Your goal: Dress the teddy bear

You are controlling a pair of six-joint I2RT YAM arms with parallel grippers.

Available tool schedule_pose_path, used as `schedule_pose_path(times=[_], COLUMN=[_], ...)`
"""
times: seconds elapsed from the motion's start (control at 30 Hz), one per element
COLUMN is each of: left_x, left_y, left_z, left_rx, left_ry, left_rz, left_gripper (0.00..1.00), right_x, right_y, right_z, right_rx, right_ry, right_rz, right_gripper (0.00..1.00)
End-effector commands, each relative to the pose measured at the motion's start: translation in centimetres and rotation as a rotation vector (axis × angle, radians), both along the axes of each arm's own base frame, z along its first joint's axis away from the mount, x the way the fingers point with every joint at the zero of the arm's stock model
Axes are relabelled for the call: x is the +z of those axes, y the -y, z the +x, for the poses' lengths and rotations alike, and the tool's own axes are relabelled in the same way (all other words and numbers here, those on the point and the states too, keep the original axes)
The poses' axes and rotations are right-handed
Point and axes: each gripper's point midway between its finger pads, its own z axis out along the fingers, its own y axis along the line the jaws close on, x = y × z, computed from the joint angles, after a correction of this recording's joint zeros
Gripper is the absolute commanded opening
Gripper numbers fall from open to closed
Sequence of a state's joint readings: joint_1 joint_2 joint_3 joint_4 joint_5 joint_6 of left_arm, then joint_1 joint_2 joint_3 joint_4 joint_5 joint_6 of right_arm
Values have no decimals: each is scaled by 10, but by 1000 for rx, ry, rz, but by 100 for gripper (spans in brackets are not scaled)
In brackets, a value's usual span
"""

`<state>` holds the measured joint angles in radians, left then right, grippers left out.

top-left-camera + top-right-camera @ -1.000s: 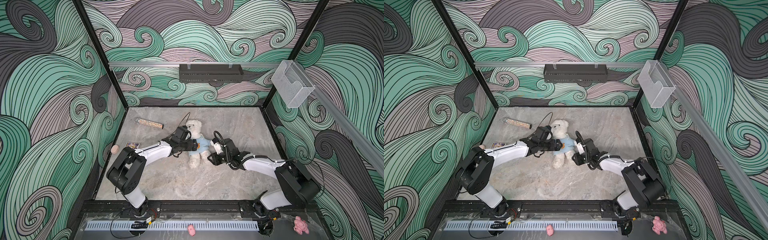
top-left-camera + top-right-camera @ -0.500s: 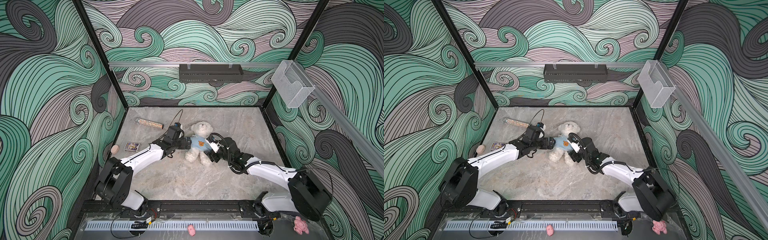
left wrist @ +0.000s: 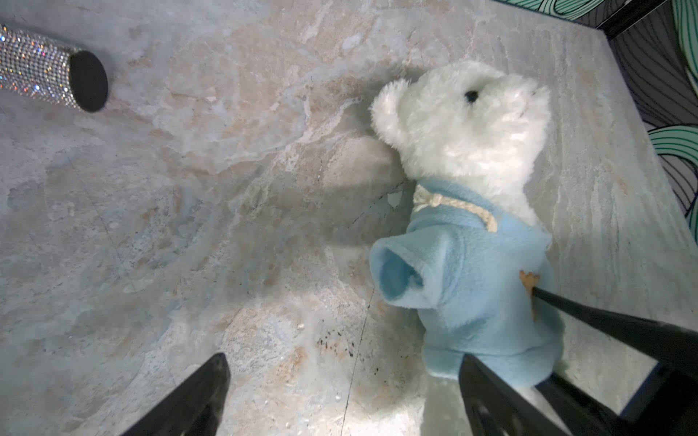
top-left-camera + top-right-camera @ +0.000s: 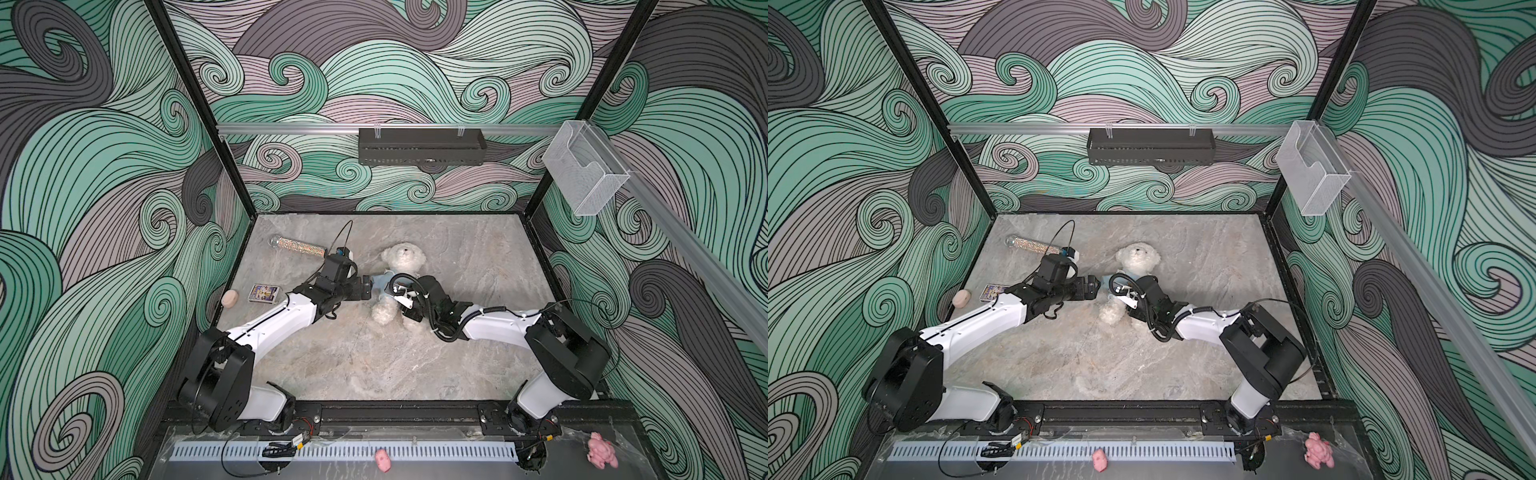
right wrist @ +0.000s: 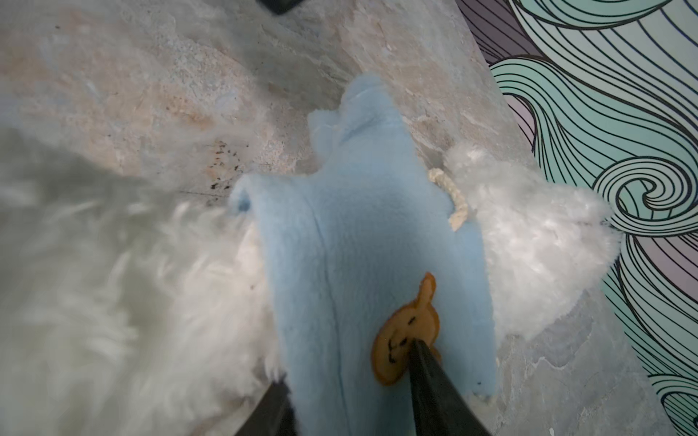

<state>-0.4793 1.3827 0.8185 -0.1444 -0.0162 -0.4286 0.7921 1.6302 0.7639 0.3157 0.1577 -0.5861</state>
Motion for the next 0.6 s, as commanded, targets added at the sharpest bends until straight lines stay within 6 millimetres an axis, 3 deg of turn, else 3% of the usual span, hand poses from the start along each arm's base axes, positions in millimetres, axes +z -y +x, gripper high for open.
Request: schedule_pose_path(times=[0.0, 0.17, 0.27, 0.37, 0.57], left_x=[8, 16, 27, 40, 47], left_y=[-4, 3, 20, 41, 76], left_z=[0, 0, 0, -1, -4], left_rx=[9, -23, -120, -238, -486], left_ry=[18, 48, 129, 244, 431], left_rz=[-1, -33, -92, -107, 66], left_gripper=[96, 95, 94, 94, 97], right_x=[24, 30, 39, 51, 68], right_y=[-4, -4, -4, -3, 0], right_z=[7, 6, 4, 2, -3], right_rx=[-9, -15, -28, -48, -60], right_ry=[89, 90, 50, -22, -165], right_rz=[52, 102, 188, 316, 529], right_gripper=[33, 15, 6, 6, 4])
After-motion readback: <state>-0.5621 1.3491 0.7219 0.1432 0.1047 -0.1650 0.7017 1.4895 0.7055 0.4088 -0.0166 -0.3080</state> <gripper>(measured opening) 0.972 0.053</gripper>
